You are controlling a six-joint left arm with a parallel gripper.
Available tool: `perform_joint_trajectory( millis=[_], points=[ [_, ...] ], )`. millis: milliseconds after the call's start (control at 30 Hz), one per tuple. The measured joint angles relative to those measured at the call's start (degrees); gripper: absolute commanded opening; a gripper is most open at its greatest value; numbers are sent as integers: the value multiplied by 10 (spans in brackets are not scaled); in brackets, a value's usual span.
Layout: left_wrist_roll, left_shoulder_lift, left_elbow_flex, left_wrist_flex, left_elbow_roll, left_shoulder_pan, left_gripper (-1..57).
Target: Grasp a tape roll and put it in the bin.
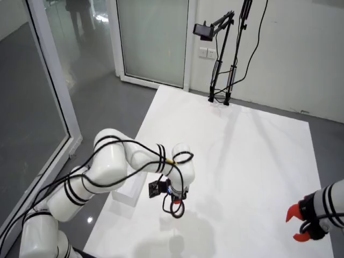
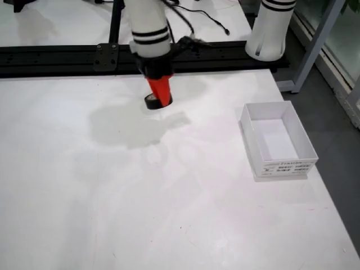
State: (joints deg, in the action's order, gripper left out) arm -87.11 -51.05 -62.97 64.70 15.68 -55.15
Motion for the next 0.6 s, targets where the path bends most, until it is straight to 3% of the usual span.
perform_joint_trajectory(
  millis=[600],
  points=[
    [1, 154, -129, 51, -5, 122, -8]
  ],
)
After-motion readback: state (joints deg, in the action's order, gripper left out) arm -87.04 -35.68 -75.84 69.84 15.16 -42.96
